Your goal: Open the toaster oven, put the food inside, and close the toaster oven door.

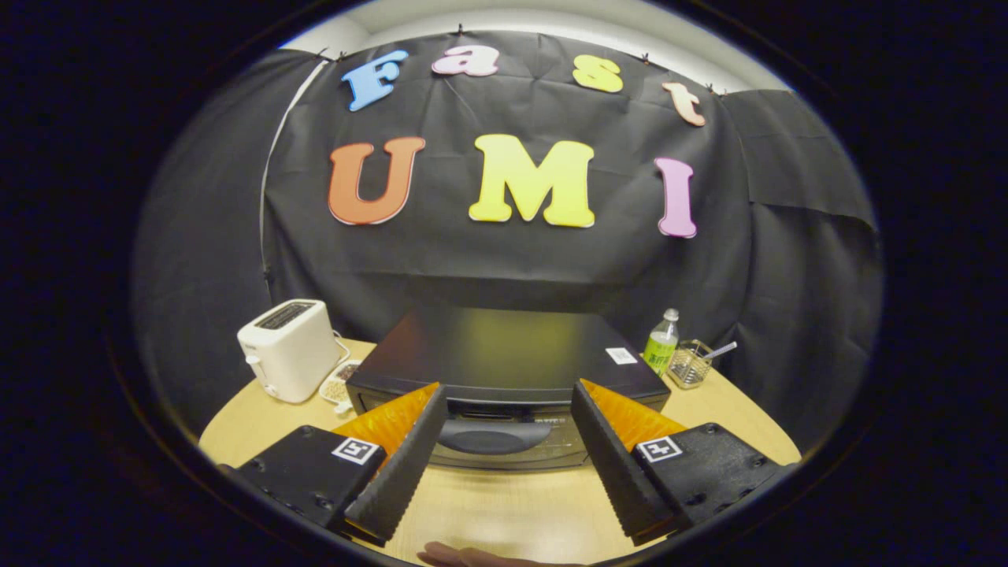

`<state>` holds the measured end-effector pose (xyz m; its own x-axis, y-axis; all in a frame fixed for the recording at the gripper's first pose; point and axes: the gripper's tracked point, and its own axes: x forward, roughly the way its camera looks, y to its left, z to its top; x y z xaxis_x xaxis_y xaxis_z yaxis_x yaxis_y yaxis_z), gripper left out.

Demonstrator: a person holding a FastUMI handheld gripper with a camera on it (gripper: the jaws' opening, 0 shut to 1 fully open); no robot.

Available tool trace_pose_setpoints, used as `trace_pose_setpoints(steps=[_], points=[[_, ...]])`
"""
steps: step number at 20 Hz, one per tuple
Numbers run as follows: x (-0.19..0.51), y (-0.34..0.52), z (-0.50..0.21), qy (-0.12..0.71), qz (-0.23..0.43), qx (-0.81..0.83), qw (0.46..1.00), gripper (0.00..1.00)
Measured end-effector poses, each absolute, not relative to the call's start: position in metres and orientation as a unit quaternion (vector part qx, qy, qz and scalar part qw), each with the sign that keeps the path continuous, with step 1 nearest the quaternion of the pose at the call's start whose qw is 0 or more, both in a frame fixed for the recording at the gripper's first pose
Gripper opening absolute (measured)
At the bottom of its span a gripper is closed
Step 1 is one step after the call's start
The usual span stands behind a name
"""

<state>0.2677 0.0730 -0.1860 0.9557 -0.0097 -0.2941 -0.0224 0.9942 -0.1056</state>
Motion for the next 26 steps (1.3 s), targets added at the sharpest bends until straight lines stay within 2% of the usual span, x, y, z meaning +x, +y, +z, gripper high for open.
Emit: trace_pose_setpoints(steps=[6,11,22,26], points=[[0.289,0.080,-0.222,0.192,-0.013,-0.049,0.980,1.00],[0.289,0.084,-0.225,0.208,-0.007,-0.016,0.978,1.00],[0.208,0.079,-0.274,0.296,0.027,-0.013,0.955,1.00],[0.186,0.074,-0.298,0.302,0.028,-0.039,0.952,1.00]])
